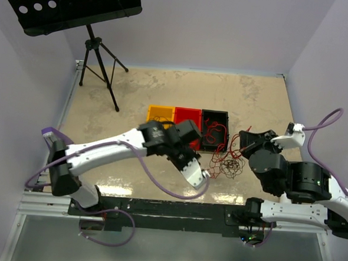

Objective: Untangle the cables

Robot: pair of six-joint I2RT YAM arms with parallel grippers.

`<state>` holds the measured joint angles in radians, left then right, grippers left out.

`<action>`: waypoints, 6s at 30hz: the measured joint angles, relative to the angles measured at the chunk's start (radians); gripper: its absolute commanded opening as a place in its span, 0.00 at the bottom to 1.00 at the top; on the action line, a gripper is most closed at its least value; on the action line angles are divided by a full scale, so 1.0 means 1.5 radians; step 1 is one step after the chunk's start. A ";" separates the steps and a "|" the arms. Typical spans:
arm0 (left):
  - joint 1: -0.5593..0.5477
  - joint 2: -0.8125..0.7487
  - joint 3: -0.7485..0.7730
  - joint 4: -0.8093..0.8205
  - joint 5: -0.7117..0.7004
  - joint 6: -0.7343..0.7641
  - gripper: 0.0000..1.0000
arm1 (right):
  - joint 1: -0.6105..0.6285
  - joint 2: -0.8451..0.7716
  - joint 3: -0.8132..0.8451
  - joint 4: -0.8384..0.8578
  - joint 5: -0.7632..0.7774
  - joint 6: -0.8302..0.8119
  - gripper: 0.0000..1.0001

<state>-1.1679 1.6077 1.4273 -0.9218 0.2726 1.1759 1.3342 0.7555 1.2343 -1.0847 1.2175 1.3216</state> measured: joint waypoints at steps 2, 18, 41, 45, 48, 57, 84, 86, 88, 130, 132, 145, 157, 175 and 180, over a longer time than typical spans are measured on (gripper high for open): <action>0.026 -0.049 0.070 -0.064 -0.012 0.000 0.00 | -0.011 0.002 0.008 0.000 0.004 -0.013 0.00; 0.060 -0.207 0.013 0.011 -0.029 -0.237 0.00 | -0.022 0.010 -0.006 0.006 -0.021 -0.003 0.00; 0.300 0.218 0.148 0.280 0.028 -0.563 0.56 | -0.022 -0.060 -0.026 0.112 -0.061 -0.061 0.00; 0.311 0.226 0.142 0.297 0.027 -0.575 0.79 | -0.022 -0.059 -0.026 0.132 -0.069 -0.078 0.00; 0.310 0.223 0.142 0.301 0.036 -0.584 0.81 | -0.022 -0.055 -0.025 0.147 -0.075 -0.092 0.00; 0.320 0.089 0.128 0.252 0.099 -0.570 0.83 | -0.022 -0.013 -0.018 0.215 -0.114 -0.126 0.00; 0.507 -0.276 -0.194 0.032 0.476 -0.337 0.59 | -0.021 0.199 -0.052 0.671 -0.411 -0.266 0.00; 0.507 -0.275 -0.212 0.061 0.493 -0.352 0.60 | -0.021 0.191 -0.060 0.688 -0.422 -0.267 0.00; 0.507 -0.267 -0.220 0.083 0.505 -0.370 0.70 | -0.021 0.188 -0.064 0.698 -0.425 -0.267 0.00; 0.507 -0.251 -0.264 0.224 0.504 -0.493 0.11 | -0.021 0.220 -0.046 0.698 -0.386 -0.318 0.00; 0.507 -0.253 -0.264 0.224 0.493 -0.493 0.11 | -0.021 0.219 -0.042 0.694 -0.380 -0.320 0.00; 0.507 -0.255 -0.264 0.194 0.459 -0.490 0.00 | -0.021 0.202 -0.033 0.654 -0.342 -0.331 0.00; 0.507 -0.256 -0.293 0.180 0.421 -0.455 0.00 | -0.021 0.169 0.012 0.610 -0.310 -0.344 0.00; 0.507 -0.295 -0.444 0.205 0.166 -0.337 0.00 | -0.020 0.035 0.206 0.514 -0.171 -0.421 0.00; 0.507 -0.318 -0.470 0.208 0.132 -0.312 0.00 | -0.020 0.040 0.239 0.501 -0.169 -0.436 0.00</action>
<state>-0.4080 1.1305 0.7223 -0.6102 0.4702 0.7082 1.3041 0.8162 1.5921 -0.3336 0.9642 0.6678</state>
